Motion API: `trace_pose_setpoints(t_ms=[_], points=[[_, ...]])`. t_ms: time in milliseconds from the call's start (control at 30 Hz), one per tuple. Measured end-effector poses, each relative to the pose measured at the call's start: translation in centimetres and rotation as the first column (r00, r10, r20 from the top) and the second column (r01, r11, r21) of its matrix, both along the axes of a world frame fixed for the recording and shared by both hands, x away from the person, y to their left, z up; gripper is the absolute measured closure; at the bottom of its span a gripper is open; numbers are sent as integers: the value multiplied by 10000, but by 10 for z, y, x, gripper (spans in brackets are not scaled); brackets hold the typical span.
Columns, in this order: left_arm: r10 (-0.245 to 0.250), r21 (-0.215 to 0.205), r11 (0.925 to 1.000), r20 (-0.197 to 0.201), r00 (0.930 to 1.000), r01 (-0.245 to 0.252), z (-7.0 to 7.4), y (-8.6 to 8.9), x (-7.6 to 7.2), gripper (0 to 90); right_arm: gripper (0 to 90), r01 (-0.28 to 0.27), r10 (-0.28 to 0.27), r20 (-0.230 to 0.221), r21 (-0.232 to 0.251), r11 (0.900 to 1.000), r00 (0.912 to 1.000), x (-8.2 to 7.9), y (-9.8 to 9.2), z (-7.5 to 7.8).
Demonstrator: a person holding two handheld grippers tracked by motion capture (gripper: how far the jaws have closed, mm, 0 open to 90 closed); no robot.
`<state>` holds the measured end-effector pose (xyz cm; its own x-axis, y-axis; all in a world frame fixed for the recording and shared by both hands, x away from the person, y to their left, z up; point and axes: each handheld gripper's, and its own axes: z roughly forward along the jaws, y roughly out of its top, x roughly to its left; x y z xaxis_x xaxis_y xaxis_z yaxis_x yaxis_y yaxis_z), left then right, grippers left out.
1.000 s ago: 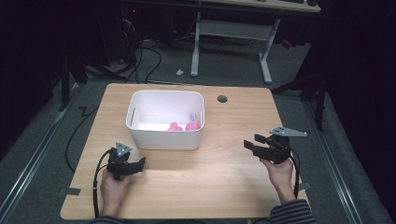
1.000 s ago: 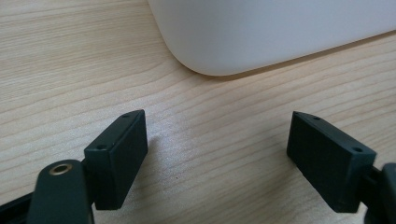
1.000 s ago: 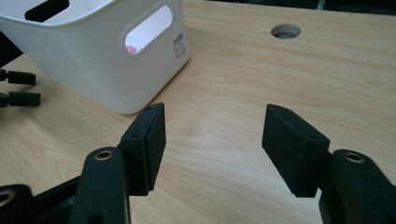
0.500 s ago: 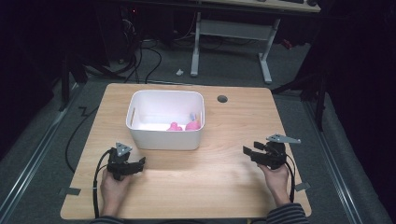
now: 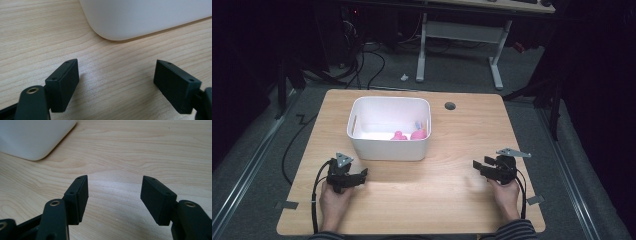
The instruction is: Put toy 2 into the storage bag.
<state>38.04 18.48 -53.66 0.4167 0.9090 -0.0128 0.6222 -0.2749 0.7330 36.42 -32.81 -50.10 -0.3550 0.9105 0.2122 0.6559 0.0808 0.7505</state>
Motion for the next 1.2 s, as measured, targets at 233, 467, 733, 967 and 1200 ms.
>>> trace_pose_setpoints(t_ms=[233,467,733,967,1200], points=[[-6,9,10000,-5,10000,6,0,0,0,207,396,168,-169,-51,-196,9997,9998,2,0,-8],[-4,9,10000,-5,10000,4,0,0,0,207,395,345,-346,-25,-472,9983,9994,3,0,-18],[9,-1,10000,0,10000,-9,0,0,0,207,380,542,-538,61,-1338,9895,9985,6,5,-29],[29,7,10000,22,10000,-30,0,0,0,206,321,338,-301,192,-2371,9709,9994,5,12,-29],[31,9,10000,24,10000,-31,0,0,0,206,317,300,-254,220,-2412,9700,9994,4,12,-30]])
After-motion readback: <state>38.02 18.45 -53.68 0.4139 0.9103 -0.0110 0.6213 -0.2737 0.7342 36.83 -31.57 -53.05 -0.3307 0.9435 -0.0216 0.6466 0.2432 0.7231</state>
